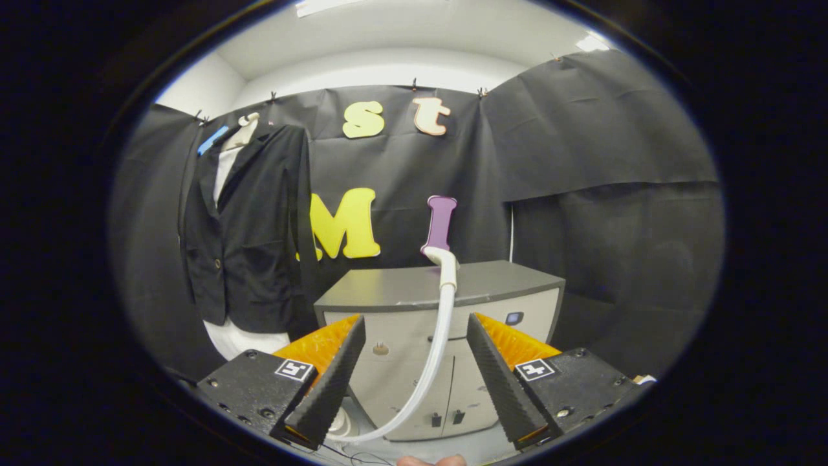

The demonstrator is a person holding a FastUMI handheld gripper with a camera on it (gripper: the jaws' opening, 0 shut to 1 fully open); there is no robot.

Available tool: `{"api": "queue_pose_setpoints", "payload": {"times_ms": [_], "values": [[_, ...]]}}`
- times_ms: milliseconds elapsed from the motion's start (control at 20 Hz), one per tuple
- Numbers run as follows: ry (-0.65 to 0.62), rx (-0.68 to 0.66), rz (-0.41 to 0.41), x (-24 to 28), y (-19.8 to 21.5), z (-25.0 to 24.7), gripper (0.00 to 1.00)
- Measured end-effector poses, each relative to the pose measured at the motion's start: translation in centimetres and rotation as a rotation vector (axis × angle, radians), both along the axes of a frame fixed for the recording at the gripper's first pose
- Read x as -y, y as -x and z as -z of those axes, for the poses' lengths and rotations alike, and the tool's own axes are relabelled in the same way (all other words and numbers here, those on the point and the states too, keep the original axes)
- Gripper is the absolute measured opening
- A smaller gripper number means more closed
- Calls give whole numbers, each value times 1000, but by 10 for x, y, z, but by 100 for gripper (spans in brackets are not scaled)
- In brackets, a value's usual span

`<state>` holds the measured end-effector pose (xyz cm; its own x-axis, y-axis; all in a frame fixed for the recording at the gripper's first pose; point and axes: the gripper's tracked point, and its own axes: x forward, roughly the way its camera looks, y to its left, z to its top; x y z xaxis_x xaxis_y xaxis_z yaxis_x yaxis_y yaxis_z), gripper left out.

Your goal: Iron the clothes twice with a garment steamer, once on the left side and once on the right side.

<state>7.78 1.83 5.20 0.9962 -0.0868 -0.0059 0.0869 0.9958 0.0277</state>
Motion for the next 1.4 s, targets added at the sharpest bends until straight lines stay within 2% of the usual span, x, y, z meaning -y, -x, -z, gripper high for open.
{"api": "queue_pose_setpoints", "payload": {"times_ms": [400,700,1150,1250,1400], "values": [[-26,-22,-24,32,-114,-36,98],[-158,-236,-40,59,-188,-20,98],[-280,-401,-70,87,-276,-13,98],[-333,-455,-93,85,-285,0,96],[-334,-485,-69,88,-296,8,93]]}}
